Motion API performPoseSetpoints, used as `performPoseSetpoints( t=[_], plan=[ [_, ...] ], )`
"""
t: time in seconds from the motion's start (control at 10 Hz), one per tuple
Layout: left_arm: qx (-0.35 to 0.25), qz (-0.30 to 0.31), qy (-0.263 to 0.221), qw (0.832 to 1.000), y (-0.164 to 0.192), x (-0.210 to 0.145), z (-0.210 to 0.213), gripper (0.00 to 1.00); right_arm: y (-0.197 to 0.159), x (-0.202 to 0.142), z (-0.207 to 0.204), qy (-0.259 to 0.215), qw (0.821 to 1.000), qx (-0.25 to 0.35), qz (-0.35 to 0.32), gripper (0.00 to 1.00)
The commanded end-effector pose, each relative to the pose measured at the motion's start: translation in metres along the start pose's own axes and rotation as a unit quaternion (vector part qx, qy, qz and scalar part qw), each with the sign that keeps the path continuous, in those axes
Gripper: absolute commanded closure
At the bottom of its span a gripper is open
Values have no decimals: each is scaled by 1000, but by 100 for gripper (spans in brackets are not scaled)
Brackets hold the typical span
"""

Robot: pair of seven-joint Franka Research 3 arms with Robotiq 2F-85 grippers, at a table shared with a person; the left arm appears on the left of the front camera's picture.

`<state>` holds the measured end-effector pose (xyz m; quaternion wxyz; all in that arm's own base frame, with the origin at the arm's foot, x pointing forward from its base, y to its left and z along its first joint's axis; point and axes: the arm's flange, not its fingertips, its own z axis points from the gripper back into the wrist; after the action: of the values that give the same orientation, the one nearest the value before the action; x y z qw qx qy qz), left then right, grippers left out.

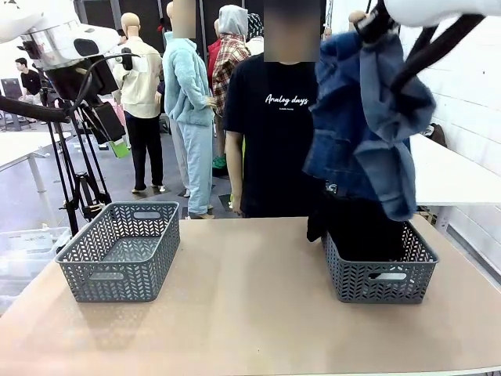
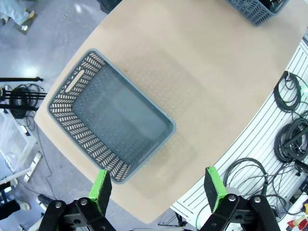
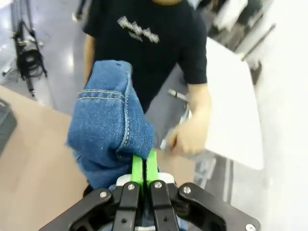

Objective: Sort the tops and bottoms.
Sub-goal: Sort the clothes according to human instructions.

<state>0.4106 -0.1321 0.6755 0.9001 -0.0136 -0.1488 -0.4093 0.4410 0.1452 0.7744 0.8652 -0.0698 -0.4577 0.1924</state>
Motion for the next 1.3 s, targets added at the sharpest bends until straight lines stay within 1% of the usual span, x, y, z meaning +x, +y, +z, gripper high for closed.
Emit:
performPoseSetpoints(
  t=[0.0, 0.6, 0.7, 0.9, 1.0, 1.1, 1.2],
  plan=[
    [-3, -1, 4, 1000, 0, 0, 3, 0, 7, 18, 14, -18, 1000, 6, 25, 100],
    [-3, -1, 4, 1000, 0, 0, 3, 0, 7, 18, 14, -18, 1000, 6, 25, 100],
    [-3, -1, 4, 1000, 0, 0, 3, 0, 11, 15, 15, -17, 1000, 7, 17, 100],
    [-3, -1, 4, 1000, 0, 0, 3, 0, -8, -3, -28, -32, 998, 50, -35, 100],
    [-3, -1, 4, 1000, 0, 0, 3, 0, -11, -15, -44, -33, 995, 71, -65, 100],
    [-3, -1, 4, 1000, 0, 0, 3, 0, -11, -28, -64, -27, 992, 87, -89, 100],
    [-3, -1, 4, 1000, 0, 0, 3, 0, -13, -45, -89, -8, 988, 106, -110, 100]
  ],
)
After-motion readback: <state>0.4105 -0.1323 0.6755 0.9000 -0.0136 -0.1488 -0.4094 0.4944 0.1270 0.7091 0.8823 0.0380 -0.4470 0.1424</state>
